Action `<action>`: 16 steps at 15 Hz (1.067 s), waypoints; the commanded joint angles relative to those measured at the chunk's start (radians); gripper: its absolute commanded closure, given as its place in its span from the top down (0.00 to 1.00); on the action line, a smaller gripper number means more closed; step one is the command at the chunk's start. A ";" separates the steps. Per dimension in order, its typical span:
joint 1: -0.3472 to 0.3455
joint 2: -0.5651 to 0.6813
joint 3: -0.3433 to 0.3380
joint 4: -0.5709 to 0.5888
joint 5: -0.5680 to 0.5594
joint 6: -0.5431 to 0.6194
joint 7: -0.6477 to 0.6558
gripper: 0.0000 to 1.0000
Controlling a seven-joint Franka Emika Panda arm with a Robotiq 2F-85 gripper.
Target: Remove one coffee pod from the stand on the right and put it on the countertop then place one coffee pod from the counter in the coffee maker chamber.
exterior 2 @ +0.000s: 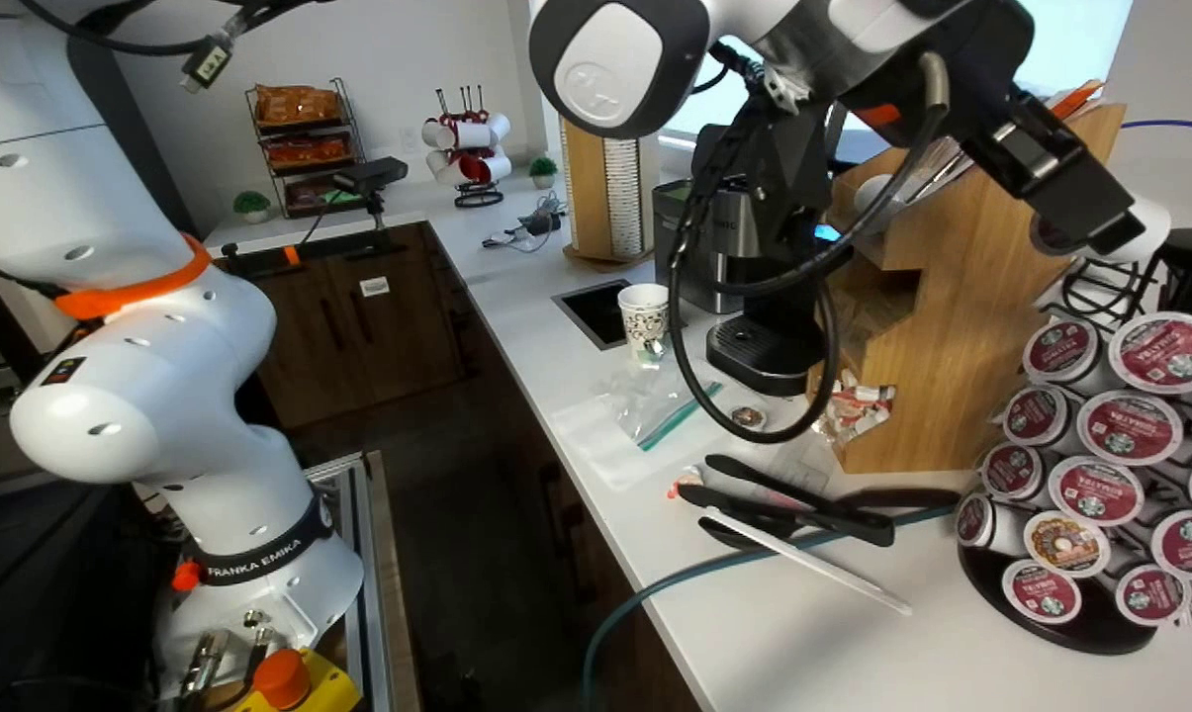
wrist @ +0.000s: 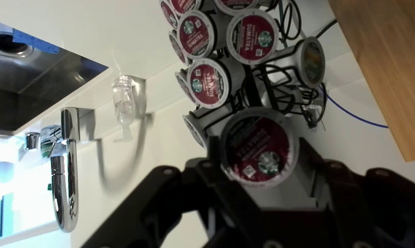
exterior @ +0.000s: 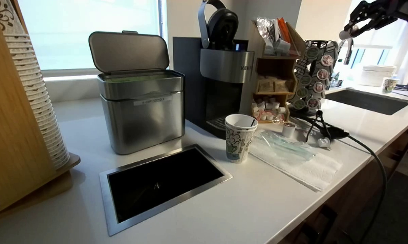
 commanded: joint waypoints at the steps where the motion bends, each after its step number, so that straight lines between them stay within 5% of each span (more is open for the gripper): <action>1: 0.034 -0.086 -0.039 -0.017 0.114 -0.151 -0.106 0.29; 8: 0.062 -0.150 -0.105 -0.081 -0.010 -0.553 -0.185 0.29; 14: 0.104 -0.144 -0.063 -0.077 -0.140 -0.822 -0.190 0.29; 15: 0.103 -0.127 -0.070 -0.075 -0.097 -0.749 -0.176 0.29; 16: 0.108 -0.126 -0.065 -0.074 -0.102 -0.757 -0.173 0.54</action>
